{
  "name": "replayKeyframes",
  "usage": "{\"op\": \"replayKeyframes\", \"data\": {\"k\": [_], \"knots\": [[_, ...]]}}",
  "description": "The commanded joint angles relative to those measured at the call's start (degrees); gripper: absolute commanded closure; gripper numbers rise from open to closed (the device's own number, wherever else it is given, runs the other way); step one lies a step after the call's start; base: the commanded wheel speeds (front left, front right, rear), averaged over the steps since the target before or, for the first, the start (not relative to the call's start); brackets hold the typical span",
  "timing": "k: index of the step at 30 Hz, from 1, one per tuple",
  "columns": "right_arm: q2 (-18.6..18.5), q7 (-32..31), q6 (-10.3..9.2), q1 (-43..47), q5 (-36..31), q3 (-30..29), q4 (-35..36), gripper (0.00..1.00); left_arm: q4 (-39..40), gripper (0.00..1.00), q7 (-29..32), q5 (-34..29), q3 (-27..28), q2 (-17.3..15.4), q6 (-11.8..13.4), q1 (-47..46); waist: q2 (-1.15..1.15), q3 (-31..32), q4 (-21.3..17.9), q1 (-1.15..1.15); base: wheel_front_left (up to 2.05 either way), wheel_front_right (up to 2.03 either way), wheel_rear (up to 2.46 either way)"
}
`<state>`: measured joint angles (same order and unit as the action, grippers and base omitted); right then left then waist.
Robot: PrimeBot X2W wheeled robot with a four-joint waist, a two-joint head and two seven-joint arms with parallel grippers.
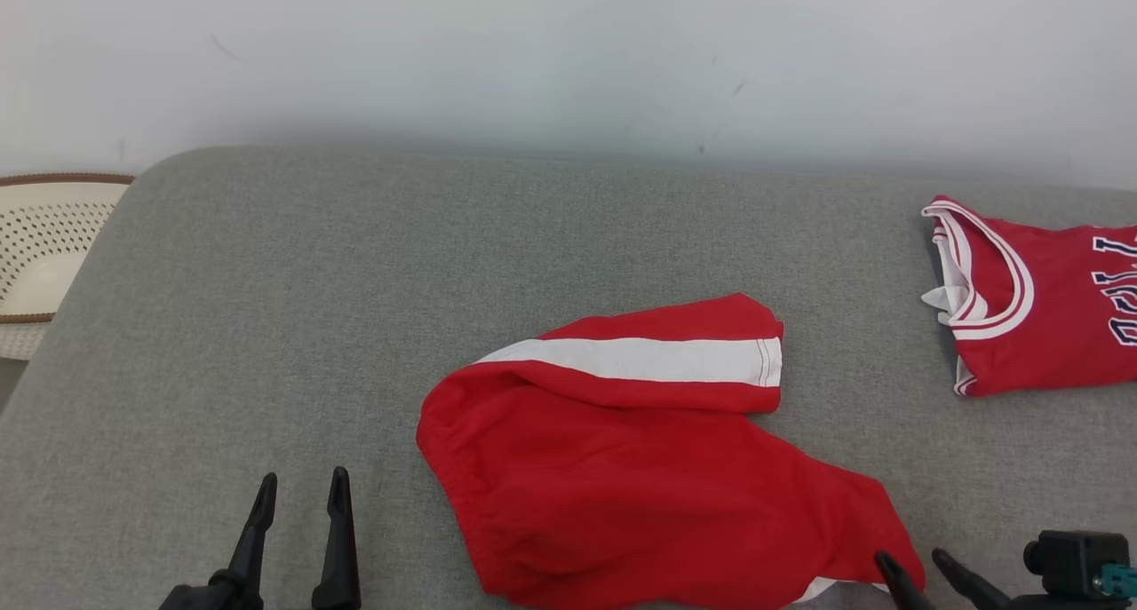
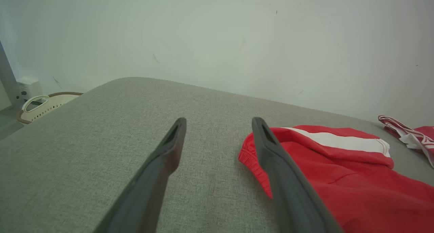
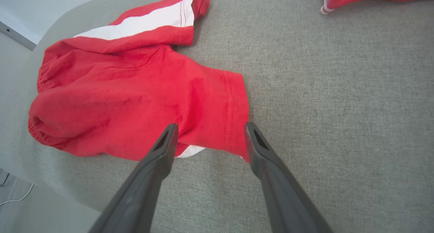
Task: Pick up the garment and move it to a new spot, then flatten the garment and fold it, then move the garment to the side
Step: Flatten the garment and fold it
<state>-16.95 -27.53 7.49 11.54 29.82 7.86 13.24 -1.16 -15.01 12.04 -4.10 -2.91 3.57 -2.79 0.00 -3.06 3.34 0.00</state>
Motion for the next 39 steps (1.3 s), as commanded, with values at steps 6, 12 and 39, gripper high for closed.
{"op": "replayKeyframes", "data": {"k": [6,12,39], "knots": [[1.7,7.5,0.01,-2.1,-2.2,-1.4,1.7,0.0,0.1,0.0,-0.2,-0.1,0.5,0.0,-0.3,0.5,0.0,0.1,0.2,0.0,0.0,0.0,0.0],[3.5,17.1,0.01,-4.3,-6.8,-1.6,1.2,0.0,0.7,0.0,-0.2,-0.5,0.7,0.0,-0.1,1.1,0.0,0.5,0.0,0.0,0.0,0.0,0.0],[9.8,31.3,0.01,-10.0,-17.4,3.6,-6.4,0.0,-14.8,0.0,4.1,5.2,-4.3,-0.4,-3.2,-7.8,0.0,-3.1,-6.4,0.0,0.0,0.0,0.0]]}}
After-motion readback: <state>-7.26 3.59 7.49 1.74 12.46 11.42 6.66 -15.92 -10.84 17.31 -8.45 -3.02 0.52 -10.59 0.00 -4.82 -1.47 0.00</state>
